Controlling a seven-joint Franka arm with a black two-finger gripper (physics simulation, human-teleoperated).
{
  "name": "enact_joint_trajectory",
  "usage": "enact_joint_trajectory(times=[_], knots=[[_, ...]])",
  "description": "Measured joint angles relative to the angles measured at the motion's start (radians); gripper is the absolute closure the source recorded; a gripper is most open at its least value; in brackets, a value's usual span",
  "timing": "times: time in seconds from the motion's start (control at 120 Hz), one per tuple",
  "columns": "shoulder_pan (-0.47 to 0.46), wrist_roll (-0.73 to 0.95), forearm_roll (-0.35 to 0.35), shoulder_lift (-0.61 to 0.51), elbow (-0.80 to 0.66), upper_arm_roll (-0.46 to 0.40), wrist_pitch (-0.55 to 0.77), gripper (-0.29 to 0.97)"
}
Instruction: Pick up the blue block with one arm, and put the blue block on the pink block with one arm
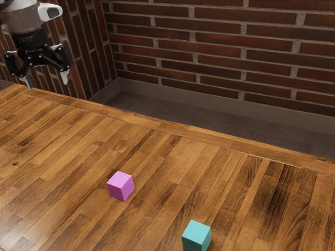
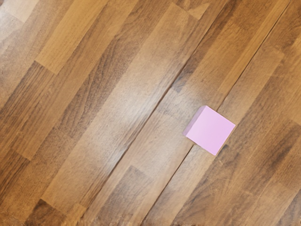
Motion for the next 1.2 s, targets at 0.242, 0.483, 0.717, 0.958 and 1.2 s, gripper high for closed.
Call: enact_joint_trajectory(times=[0.242,0.483,0.717,0.958,1.2], knots=[[-0.104,-0.339,-0.040,-0.003,-0.091,-0.035,0.024,0.00],[-0.283,-0.433,-0.155,0.262,-0.229,-0.105,0.259,0.00],[-0.343,-0.423,-0.250,0.434,-0.313,-0.163,0.572,0.00],[-0.334,-0.330,-0.263,0.509,-0.311,-0.244,0.735,0.00],[-0.325,-0.157,-0.190,0.606,-0.288,-0.254,0.809,0.00]])
